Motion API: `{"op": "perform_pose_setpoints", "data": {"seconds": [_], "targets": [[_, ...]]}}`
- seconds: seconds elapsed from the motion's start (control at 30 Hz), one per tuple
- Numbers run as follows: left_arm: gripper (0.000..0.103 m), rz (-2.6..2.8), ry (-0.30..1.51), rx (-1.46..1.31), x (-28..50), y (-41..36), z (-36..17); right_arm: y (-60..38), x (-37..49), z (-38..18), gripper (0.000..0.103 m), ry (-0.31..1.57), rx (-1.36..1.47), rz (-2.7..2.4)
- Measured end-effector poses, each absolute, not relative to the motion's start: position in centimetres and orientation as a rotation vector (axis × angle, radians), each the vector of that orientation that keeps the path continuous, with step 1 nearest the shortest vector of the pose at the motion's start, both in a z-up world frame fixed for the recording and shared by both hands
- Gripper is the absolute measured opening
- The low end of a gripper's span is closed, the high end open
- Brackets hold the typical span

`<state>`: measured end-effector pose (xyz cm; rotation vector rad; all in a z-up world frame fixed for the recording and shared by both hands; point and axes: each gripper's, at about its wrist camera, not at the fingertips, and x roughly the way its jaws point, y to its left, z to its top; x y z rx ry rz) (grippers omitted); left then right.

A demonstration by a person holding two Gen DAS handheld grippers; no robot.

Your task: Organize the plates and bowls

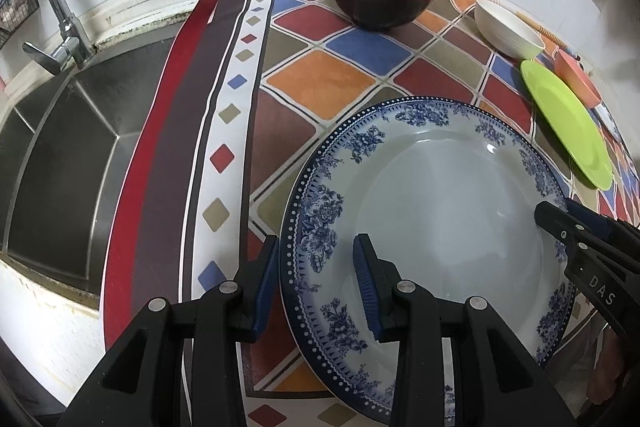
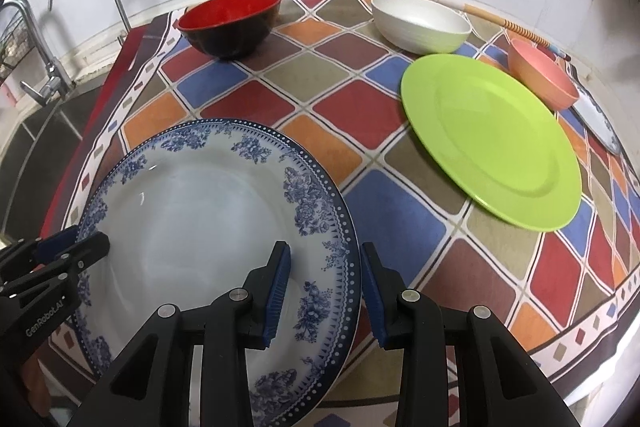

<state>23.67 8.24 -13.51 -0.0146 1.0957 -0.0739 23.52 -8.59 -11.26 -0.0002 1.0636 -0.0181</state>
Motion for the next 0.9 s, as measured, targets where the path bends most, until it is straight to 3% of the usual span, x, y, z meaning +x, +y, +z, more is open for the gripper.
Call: {"op": "perform_pose_setpoints", "data": {"seconds": [0.6, 0.9], "targets": [[0.045, -0.092, 1.090, 0.014, 23.6, 7.7, -13.4, -8.9, 23.2, -12.1, 0.037, 1.090, 0.040, -0.015], [0.064, -0.085, 1.016, 0.062, 23.2, 7.6, -11.7, -9.0, 22.8, -11.7, 0.037, 1.066, 0.051, -0.027]]}}
